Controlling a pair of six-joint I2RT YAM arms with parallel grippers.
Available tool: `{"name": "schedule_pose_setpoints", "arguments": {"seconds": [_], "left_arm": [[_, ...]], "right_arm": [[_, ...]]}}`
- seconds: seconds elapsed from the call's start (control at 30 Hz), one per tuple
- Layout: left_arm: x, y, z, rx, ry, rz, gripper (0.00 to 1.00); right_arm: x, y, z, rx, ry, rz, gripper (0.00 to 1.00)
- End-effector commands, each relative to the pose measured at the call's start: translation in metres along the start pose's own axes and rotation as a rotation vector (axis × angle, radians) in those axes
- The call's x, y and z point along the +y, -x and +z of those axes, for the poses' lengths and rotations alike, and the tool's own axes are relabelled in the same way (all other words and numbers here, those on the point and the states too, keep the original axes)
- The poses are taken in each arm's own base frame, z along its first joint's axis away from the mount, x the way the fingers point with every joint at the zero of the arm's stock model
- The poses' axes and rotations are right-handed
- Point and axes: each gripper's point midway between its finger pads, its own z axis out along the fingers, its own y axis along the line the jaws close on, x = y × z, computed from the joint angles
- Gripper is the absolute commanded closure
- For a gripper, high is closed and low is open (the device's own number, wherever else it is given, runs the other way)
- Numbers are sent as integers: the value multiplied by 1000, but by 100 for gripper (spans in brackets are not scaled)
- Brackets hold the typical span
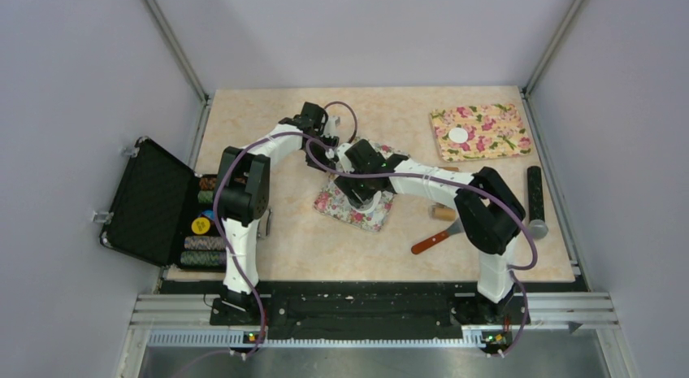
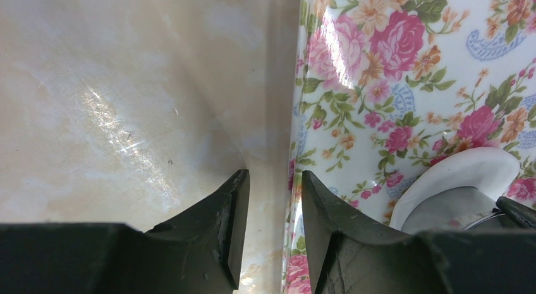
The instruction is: Roll out the dumpling wrappers from the dough
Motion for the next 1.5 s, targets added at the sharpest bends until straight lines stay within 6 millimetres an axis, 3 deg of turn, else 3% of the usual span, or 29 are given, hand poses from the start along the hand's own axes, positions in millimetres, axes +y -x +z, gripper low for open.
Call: {"name": "schedule_pose_setpoints", "arguments": {"seconds": [0.0, 0.33, 0.57, 0.93, 1.2, 1.47], "left_arm": [[9, -20, 13, 52, 29, -1, 58], [9, -19, 13, 50, 29, 2, 58], [9, -19, 11, 48, 29, 0, 58], [9, -19, 11, 49, 26, 1, 58], [8, -19, 11, 47, 21, -1, 58], [8, -19, 10, 45, 23, -1, 58]], "right_arm": [[6, 3, -3, -9, 24, -42, 51], [24, -35, 6, 80, 162, -209, 56], [20, -52, 15, 143, 264, -267, 56], [25, -51, 19, 193, 424, -425, 56], [17, -54, 22, 209, 409, -511, 55], [27, -50, 17, 168, 394, -490, 49]]}}
